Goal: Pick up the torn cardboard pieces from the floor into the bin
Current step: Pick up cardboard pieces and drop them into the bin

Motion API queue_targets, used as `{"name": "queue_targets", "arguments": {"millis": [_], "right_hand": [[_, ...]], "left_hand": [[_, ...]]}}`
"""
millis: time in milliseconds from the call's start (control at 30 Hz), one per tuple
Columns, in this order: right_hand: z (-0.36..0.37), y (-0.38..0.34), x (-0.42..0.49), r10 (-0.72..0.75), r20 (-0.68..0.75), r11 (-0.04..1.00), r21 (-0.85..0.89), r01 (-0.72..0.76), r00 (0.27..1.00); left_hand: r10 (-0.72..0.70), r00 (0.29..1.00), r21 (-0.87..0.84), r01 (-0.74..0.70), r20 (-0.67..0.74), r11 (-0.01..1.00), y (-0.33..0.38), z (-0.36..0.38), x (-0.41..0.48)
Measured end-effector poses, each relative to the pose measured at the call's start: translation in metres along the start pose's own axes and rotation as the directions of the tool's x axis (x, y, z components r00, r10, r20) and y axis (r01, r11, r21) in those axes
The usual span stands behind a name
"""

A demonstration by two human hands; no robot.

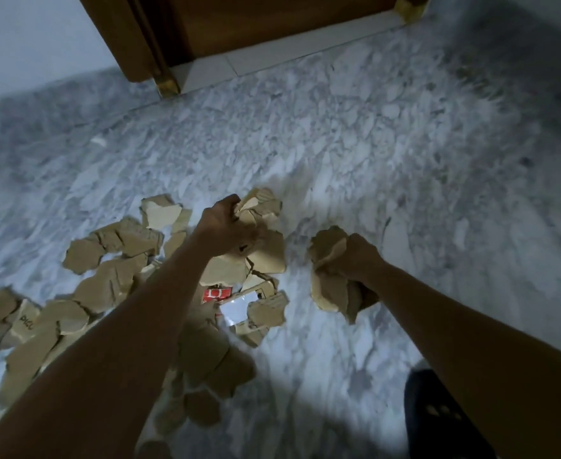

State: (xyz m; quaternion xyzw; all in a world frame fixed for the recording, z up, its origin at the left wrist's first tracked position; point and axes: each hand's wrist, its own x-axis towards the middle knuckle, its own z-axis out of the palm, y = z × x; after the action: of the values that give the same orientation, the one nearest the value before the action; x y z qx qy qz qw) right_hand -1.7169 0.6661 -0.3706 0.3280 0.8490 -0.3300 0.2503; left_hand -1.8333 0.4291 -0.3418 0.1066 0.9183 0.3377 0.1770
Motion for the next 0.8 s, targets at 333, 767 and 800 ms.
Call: {"name": "queue_targets", "arguments": {"millis": [333, 767, 800], "right_hand": [[0.049, 0.005, -0.031, 0.148, -0.077, 0.981, -0.118, -0.156, 0.986], [0.049, 0.009, -0.029, 0.034, -0.128, 0.998, 0.055, -0.027, 0.991], [0.046, 0.008, -0.032, 0.010, -0.139, 1.000, 0.017, -0.008, 0.990]], "left_hand": [[-0.031, 0.981, -0.353, 0.099, 0.192, 0.930, 0.001, -0.037, -0.034], [-0.081, 0.955, 0.146, 0.041, 0.284, 0.989, -0.082, 0.006, -0.066], [-0.108, 0.954, 0.110, 0.080, 0.279, 0.991, -0.081, 0.006, -0.065]]}}
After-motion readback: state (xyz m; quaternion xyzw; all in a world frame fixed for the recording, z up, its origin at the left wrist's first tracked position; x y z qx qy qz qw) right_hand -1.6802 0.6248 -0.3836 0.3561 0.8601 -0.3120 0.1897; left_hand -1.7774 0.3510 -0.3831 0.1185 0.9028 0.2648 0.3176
